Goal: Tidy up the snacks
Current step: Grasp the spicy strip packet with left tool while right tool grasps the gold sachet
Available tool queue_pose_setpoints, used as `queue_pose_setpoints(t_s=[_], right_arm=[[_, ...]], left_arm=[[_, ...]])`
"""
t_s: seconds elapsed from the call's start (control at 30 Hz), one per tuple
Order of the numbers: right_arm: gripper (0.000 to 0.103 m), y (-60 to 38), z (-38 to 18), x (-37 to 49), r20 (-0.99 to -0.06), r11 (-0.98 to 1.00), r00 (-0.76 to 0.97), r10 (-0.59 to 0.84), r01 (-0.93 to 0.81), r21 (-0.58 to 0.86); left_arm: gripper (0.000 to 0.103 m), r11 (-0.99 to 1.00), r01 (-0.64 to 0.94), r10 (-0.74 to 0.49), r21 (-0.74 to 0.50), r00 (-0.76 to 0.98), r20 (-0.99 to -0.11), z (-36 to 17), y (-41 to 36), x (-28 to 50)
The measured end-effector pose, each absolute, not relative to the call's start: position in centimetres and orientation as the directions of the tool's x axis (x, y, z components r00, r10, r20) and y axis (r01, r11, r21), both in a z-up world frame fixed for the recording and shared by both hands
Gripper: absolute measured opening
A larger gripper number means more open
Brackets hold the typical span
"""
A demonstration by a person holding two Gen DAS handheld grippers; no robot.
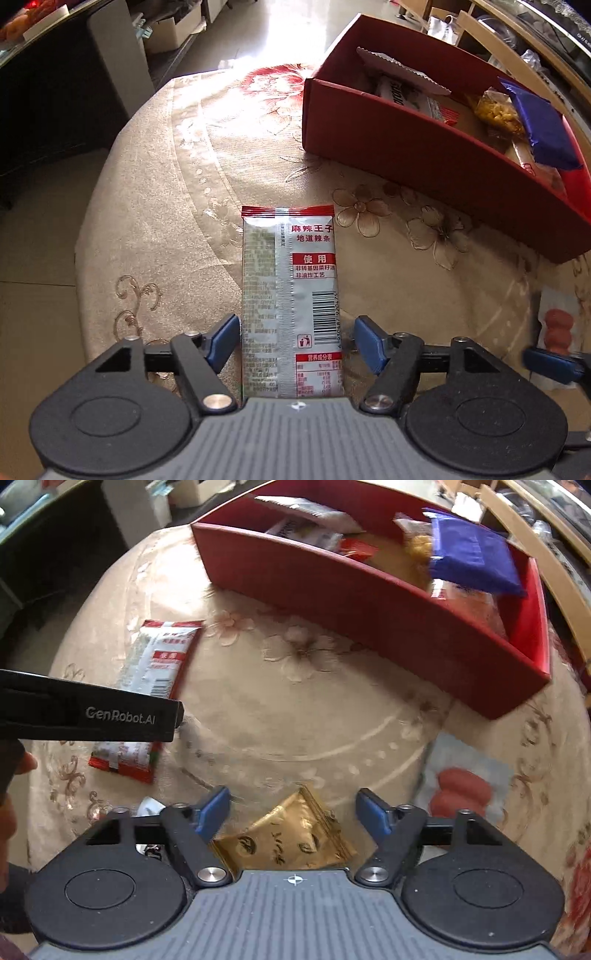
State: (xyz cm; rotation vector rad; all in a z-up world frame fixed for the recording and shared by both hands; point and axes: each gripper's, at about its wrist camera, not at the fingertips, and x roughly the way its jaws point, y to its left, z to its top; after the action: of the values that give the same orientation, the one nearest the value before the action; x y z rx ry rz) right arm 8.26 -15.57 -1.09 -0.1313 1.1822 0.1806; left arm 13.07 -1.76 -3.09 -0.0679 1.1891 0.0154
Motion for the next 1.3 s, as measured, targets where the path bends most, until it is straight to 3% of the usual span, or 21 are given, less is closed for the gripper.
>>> queue_pose_setpoints(t_s=[0.1,0.23,0.4,0.57,0.6,0.67,0.73,0.9,1.0,1.07,1.17,1.23,1.3], right_arm=[[0.087,-17.1,0.1,6.9,-0.913,0.993,0.396,0.097,-0.102,0.061],[0.084,-17.5,-0.7,5.3,-0.917,0.99,0.375,0.133,-0.008,0.14],[0.081,-16.1,-2.3,5.4,-0.919,0.986,0.388,0.062,0.12,0.117],[0.06,-13.8,-2.7,4.0,-0.908,0.998,0.417,-0.042,-0.027,-0.059],[0.05,-13.8,-2.5,3.9,-0.916,0.994,0.399,-0.045,-0.07,-0.08],[0.046,-14.2,-2.2,4.3,-0.925,0.98,0.366,-0.103,-0.121,-0.157],[0.046,-14.8,-2.0,4.5,-0.923,0.966,0.357,-0.145,-0.151,-0.211],[0.047,-16.1,-2.4,4.7,-0.924,0.98,0.369,-0.104,-0.123,-0.16],[0.049,-16.3,-2.3,4.6,-0.919,0.981,0.384,-0.091,-0.123,-0.149],[0.05,-16.7,-2.1,4.5,-0.92,0.983,0.385,-0.078,-0.122,-0.135],[0.061,-17.7,-2.1,4.6,-0.92,0.988,0.386,-0.06,-0.105,-0.109],[0.074,-18.4,-2.2,4.9,-0.923,0.989,0.379,-0.063,-0.098,-0.108],[0.078,-18.8,-2.2,5.1,-0.927,0.992,0.371,-0.053,-0.088,-0.092]], left_arm=[[0.063,0.998,-0.055,-0.002,-0.025,0.384,-0.923,-3.1,-2.0,13.0],[0.062,0.998,-0.049,-0.003,-0.025,0.392,-0.92,-3.1,-2.0,12.8],[0.063,0.998,-0.057,-0.005,-0.03,0.394,-0.919,-3.1,-1.9,12.9],[0.064,0.999,-0.011,-0.025,-0.032,0.398,-0.917,-3.1,-1.7,12.6],[0.064,0.999,0.003,-0.032,-0.034,0.398,-0.917,-3.0,-1.6,12.6],[0.064,0.999,0.033,-0.048,-0.039,0.397,-0.917,-3.0,-1.3,12.3],[0.064,0.997,0.059,-0.064,-0.044,0.398,-0.915,-3.0,-1.0,12.0],[0.065,0.996,0.089,-0.056,-0.021,0.41,-0.91,-3.2,-1.2,11.7],[0.071,0.997,0.079,-0.032,0.001,0.42,-0.907,-3.3,-1.7,11.7],[0.086,0.997,0.07,-0.008,0.023,0.421,-0.907,-3.6,-1.8,12.0],[0.102,0.997,0.04,0.044,0.069,0.432,-0.901,-4.1,-1.6,12.0],[0.102,0.998,0.018,0.04,0.053,0.429,-0.902,-4.2,-1.3,12.0],[0.102,0.998,0.017,0.045,0.059,0.432,-0.901,-4.2,-1.4,11.9]])
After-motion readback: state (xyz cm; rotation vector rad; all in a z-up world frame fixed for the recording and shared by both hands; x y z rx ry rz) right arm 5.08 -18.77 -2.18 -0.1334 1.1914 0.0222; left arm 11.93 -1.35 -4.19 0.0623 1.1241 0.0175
